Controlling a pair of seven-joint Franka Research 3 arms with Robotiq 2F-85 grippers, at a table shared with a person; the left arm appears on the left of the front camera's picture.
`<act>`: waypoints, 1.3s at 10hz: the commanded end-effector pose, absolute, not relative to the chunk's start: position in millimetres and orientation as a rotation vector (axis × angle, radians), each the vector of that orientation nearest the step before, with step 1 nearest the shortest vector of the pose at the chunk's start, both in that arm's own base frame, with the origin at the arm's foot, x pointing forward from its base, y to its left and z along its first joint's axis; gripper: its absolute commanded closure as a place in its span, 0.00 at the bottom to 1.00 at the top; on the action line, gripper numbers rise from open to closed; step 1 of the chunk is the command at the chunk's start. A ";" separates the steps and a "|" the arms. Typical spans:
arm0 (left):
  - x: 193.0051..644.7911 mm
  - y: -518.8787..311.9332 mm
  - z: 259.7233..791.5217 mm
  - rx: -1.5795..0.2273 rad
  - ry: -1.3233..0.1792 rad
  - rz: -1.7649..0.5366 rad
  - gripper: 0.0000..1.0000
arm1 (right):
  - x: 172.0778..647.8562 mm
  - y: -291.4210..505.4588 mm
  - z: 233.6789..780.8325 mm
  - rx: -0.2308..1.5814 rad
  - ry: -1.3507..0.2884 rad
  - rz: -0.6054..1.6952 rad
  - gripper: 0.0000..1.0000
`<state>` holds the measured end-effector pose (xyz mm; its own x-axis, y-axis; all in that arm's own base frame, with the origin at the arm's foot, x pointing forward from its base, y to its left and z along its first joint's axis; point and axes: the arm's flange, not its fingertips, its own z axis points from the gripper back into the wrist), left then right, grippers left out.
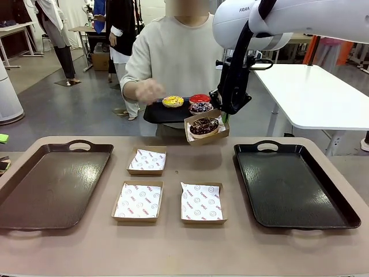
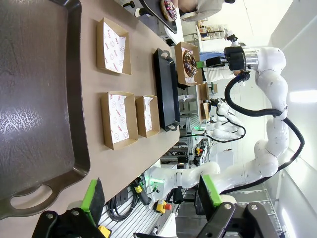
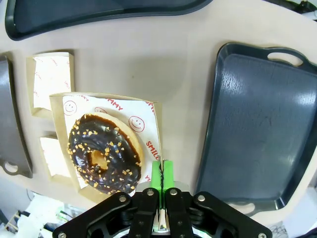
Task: Individually package the donuts and arrange them on the tray.
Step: Place the picked Paper togo box on the Handle tray while simultaneously picking up another Paper togo box from the table with the other hand.
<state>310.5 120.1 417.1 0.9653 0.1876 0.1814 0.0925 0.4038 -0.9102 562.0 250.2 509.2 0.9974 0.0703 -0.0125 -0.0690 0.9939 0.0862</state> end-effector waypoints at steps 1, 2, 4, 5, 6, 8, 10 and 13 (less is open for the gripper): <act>310.0 121.5 418.1 -1.173 -0.281 0.057 0.00 | 558.8 248.5 508.4 0.100 0.008 0.062 1.00; 310.0 121.5 418.1 -1.173 -0.281 0.057 0.00 | 558.8 248.5 508.4 0.100 0.008 0.062 1.00; 310.0 121.5 418.1 -1.173 -0.281 0.057 0.00 | 558.8 248.5 508.4 0.100 0.008 0.062 1.00; 310.0 121.5 418.1 -1.173 -0.281 0.057 0.00 | 558.8 248.5 508.4 0.100 0.008 0.062 1.00; 310.5 120.1 417.1 -1.158 -0.273 0.061 0.00 | 562.0 250.2 509.2 0.086 0.016 0.070 0.99; 337.4 107.4 440.6 -1.112 -0.204 0.037 0.00 | 543.7 230.2 519.7 0.102 0.020 0.139 0.99; 370.9 78.4 483.9 -1.000 -0.139 -0.019 0.00 | 518.3 185.2 536.6 0.119 0.031 0.105 0.99; 423.6 14.9 533.1 -0.781 -0.051 -0.064 0.00 | 497.8 92.4 529.9 0.170 0.022 -0.007 0.99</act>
<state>403.4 20.7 530.0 0.9936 -0.0076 0.1123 0.0919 0.6312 -0.7702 508.1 116.6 545.7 0.9994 0.0167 -0.0317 -0.0126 0.9917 0.1281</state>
